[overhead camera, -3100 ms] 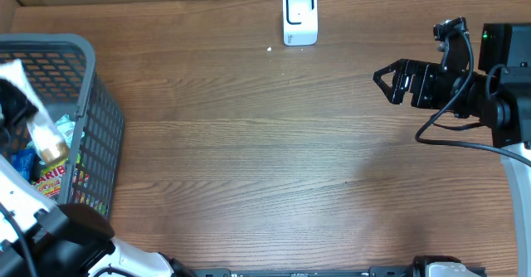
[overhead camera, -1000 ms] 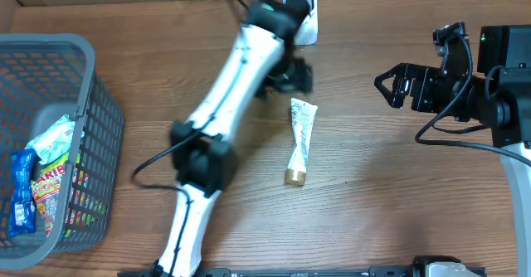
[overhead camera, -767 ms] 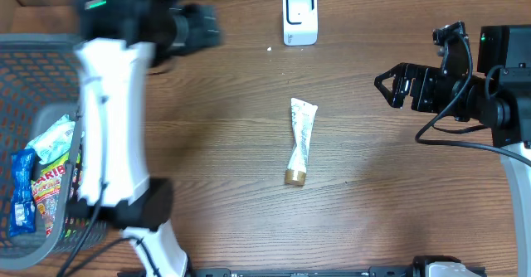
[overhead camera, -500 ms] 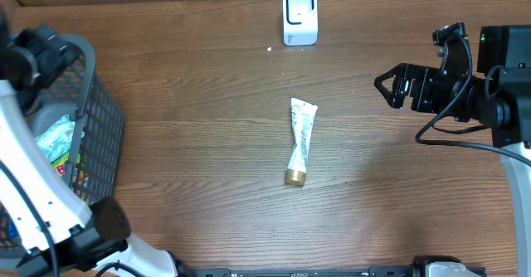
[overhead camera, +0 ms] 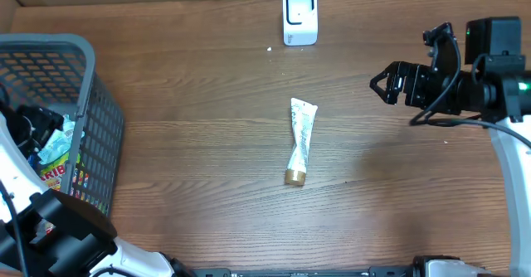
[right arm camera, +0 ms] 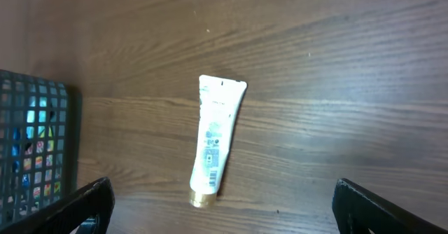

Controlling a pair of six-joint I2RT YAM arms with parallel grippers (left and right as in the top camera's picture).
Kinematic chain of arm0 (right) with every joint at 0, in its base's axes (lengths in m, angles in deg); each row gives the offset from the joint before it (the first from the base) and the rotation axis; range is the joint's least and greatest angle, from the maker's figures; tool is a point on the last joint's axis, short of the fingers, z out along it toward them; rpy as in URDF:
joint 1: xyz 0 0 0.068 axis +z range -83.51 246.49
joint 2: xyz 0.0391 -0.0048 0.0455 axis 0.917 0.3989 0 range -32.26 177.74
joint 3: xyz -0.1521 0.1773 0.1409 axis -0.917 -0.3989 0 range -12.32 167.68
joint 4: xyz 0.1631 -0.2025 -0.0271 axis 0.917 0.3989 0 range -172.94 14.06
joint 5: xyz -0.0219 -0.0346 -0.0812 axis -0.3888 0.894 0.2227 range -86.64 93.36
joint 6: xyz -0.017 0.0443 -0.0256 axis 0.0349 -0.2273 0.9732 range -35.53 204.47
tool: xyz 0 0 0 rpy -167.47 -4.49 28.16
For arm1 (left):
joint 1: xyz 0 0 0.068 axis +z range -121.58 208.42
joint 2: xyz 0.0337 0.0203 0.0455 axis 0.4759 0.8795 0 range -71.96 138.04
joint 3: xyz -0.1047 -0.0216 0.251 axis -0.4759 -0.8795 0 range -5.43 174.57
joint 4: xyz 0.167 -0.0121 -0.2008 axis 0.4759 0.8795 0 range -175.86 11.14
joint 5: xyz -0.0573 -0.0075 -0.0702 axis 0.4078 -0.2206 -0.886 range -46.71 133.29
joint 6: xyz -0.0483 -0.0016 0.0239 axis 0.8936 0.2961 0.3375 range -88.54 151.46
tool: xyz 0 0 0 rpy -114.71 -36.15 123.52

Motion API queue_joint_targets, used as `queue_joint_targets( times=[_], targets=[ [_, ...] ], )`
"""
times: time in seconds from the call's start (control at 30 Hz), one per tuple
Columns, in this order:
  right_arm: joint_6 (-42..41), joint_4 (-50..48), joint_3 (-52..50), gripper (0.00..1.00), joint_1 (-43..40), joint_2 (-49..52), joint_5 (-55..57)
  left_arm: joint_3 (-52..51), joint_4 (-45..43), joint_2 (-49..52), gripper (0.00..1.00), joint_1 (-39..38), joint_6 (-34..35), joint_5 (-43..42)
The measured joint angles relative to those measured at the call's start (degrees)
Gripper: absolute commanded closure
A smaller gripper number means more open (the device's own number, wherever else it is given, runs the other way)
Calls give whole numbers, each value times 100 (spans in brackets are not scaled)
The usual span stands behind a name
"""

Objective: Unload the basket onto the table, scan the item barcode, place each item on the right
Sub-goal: 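Reach the left gripper into the basket and grasp the Haribo bag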

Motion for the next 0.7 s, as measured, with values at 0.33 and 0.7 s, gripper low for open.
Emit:
queue_joint_targets(
  times=[0.33, 0.7],
  targets=[
    [0, -9, 0, 0, 0, 321, -4, -2232, -1178, -2, 16, 990, 411, 179],
    [-2, -57, 0, 0, 0, 321, -2, -2376, -2476, -2, 21, 1270, -1405, 199]
  ],
)
